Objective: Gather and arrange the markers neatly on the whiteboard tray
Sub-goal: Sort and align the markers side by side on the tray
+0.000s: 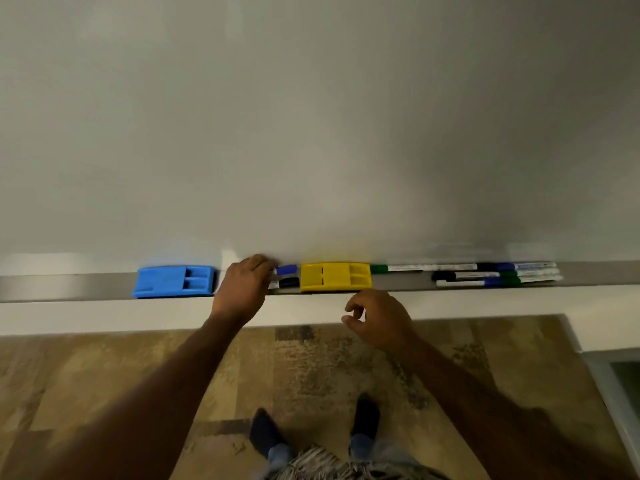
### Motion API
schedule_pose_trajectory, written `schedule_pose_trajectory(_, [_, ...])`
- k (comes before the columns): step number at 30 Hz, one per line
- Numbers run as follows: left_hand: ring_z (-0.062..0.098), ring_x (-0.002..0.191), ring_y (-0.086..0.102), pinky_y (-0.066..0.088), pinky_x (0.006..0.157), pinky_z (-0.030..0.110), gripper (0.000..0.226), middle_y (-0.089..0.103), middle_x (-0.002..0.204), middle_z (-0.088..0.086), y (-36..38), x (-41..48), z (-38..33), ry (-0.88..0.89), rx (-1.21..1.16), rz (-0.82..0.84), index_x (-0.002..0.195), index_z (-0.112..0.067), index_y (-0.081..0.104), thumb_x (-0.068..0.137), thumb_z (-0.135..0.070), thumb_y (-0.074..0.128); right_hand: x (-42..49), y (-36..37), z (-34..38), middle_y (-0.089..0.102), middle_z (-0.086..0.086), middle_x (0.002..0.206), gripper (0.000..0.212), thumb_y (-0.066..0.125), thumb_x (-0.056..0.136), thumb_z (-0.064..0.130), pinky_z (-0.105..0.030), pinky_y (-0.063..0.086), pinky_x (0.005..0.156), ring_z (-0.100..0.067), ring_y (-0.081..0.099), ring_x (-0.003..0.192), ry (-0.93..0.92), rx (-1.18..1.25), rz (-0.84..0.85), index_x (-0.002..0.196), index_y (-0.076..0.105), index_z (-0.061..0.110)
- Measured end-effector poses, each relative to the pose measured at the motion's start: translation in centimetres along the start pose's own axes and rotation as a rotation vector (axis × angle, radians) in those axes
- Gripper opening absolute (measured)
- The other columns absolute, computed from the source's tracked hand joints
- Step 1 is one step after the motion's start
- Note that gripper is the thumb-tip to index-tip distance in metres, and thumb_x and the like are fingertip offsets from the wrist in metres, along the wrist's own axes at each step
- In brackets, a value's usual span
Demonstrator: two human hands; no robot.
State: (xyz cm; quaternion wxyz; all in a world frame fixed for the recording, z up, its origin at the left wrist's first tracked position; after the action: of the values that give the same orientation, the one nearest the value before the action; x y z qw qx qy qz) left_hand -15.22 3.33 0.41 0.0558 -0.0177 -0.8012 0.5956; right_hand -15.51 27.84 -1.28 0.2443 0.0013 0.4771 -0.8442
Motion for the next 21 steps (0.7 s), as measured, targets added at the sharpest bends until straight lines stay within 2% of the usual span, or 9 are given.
schedule_pose_trajectory(4, [0.026,0.105,0.062,0.043,0.085,0.04,0.028,0.068,0.114,0.003,0.9,-0.2,0.4,-0.026,0.067,0.018,0.117,-0.018,0.067,0.09,-0.017,0.062,-1.0,0.8,-2.3,0.064,0.011,0.083,0.016,0.065,0.082,0.037,-0.018,0.042,0.064,-0.002,0.053,0.07,0.091,0.006,0.03,0.094,0.068,0.026])
schedule_pose_trajectory(10, [0.03,0.1,0.063,0.044,0.079,0.041,0.033,0.07,0.109,0.005,1.9,0.2,0.4,-0.05,0.079,0.061,0.112,-0.017,0.07,0.087,-0.025,0.05,-1.9,1.4,-4.9,0.067,0.004,0.087,0.015,0.064,0.08,0.033,-0.03,0.055,0.076,-0.01,0.06,0.077,0.129,0.04,0.06,0.09,0.07,0.023])
schedule_pose_trajectory(14, [0.031,0.098,0.063,0.045,0.079,0.042,0.036,0.071,0.109,0.006,2.3,0.0,0.5,-0.047,0.07,0.093,0.112,-0.016,0.07,0.088,-0.027,0.046,-2.3,1.1,-6.2,0.067,0.004,0.086,0.015,0.067,0.079,0.033,-0.028,0.053,0.073,-0.01,0.059,0.076,0.136,0.039,0.057,0.09,0.07,0.022])
schedule_pose_trajectory(21, [0.035,0.095,0.064,0.046,0.076,0.045,0.036,0.071,0.106,0.011,2.5,-0.2,0.8,-0.046,0.063,0.041,0.108,-0.011,0.072,0.085,-0.026,0.049,-2.7,-1.1,-7.8,0.07,0.004,0.089,0.015,0.064,0.083,0.033,-0.024,0.051,0.074,-0.005,0.057,0.074,0.182,0.043,-0.024,0.092,0.071,0.023])
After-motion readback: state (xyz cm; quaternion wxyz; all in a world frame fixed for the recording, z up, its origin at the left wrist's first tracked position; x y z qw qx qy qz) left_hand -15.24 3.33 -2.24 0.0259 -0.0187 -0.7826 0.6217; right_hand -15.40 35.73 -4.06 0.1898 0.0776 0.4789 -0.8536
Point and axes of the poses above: each hand's wrist, its own x-axis towards the middle knuckle, its own y-axis out of the palm, z = x × y, the point moved 7 cm from there along x, towards the middle knuckle
